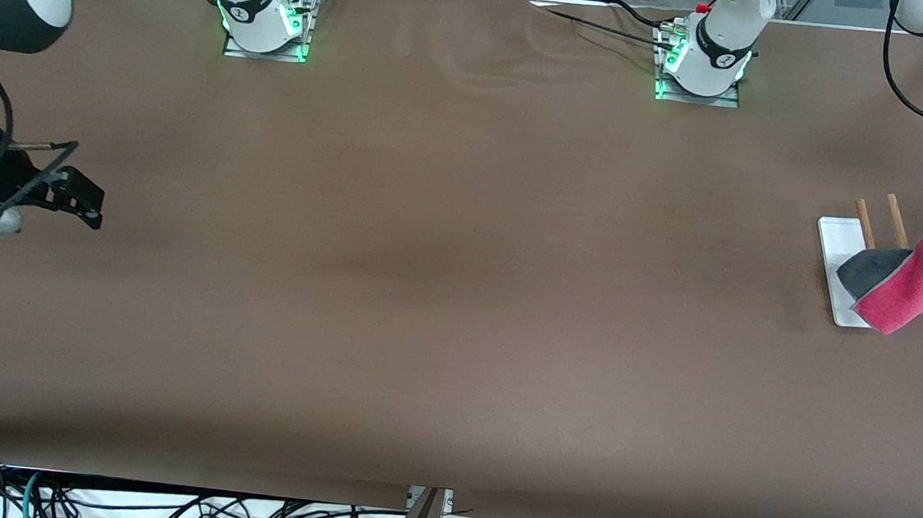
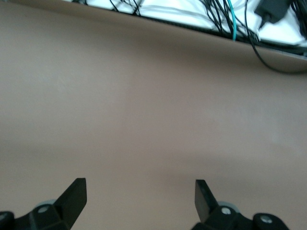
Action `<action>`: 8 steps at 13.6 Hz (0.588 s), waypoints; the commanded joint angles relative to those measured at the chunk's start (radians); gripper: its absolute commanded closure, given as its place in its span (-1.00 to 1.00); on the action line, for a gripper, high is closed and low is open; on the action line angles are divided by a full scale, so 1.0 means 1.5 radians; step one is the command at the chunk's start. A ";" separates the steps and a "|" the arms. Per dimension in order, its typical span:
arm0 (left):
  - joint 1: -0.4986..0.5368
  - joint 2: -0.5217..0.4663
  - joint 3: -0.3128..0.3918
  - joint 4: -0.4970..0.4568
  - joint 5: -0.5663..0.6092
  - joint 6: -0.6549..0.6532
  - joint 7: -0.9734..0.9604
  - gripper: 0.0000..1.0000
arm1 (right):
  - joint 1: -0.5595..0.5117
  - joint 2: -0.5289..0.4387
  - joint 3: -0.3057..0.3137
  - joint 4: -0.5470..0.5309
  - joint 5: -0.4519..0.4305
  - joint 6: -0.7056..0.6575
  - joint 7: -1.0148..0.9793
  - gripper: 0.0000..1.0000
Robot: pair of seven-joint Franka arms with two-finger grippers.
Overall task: Pass towel and hang on rack
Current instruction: 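Drape the towel over the wooden dowels and open the left gripper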
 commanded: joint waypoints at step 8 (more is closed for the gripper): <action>-0.043 -0.005 -0.002 0.031 0.066 0.007 -0.004 -1.00 | -0.048 -0.090 0.043 -0.112 0.000 -0.104 -0.009 -1.00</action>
